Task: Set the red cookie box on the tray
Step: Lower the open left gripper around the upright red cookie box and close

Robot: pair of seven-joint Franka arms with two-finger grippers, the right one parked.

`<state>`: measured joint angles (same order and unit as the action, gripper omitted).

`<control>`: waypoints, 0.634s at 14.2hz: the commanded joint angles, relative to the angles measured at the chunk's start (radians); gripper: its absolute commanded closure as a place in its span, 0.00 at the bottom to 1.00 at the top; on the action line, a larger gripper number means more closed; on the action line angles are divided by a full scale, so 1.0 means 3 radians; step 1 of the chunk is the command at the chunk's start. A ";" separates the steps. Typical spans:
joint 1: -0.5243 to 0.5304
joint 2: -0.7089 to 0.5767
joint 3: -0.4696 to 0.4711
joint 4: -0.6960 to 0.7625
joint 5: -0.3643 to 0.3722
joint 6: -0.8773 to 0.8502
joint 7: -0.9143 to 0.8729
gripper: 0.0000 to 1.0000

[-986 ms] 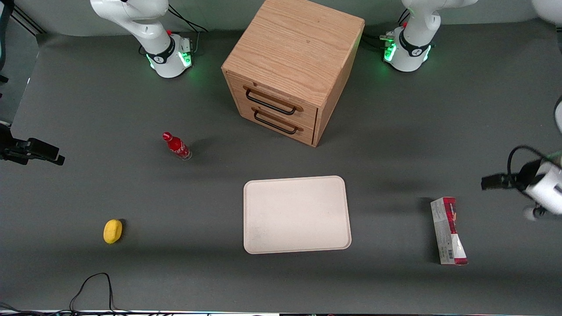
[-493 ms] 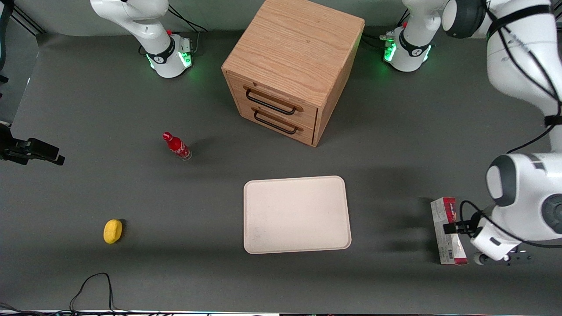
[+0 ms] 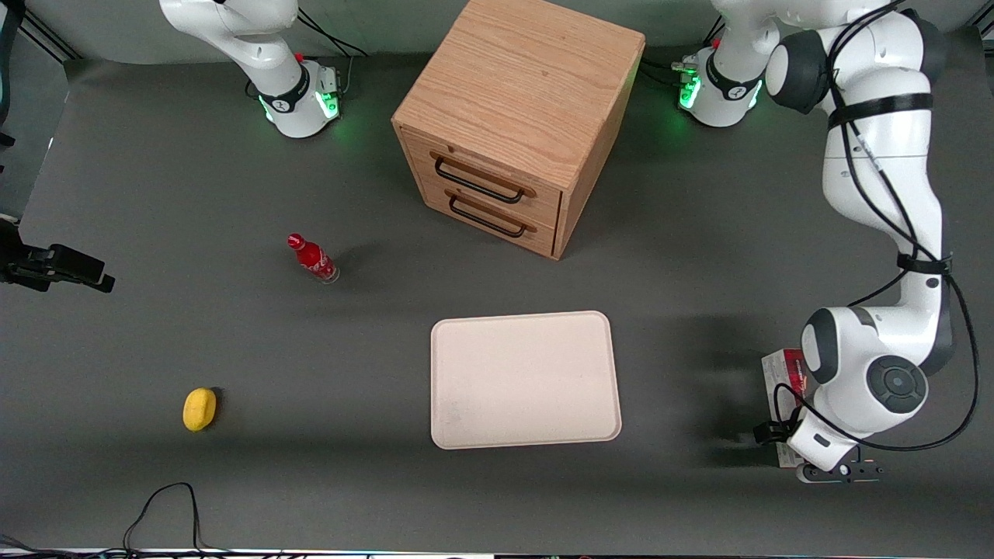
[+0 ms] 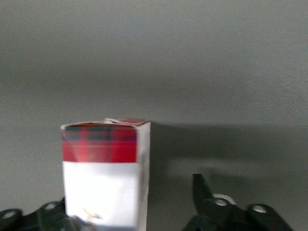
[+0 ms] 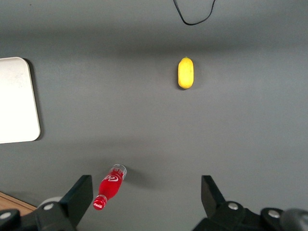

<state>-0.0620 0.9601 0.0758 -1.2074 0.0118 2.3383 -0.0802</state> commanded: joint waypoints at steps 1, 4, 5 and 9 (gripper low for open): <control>-0.0054 -0.0045 0.0115 -0.0025 0.0012 -0.0053 0.0007 0.76; -0.0054 -0.0050 0.0131 -0.0010 0.0017 -0.0155 0.0022 1.00; -0.0054 -0.0061 0.0131 0.0000 0.0017 -0.0201 0.0022 1.00; -0.0054 -0.0086 0.0136 0.0117 0.0017 -0.0476 0.0022 1.00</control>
<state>-0.0637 0.9528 0.0992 -1.1908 0.0119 2.2757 -0.0771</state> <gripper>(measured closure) 0.626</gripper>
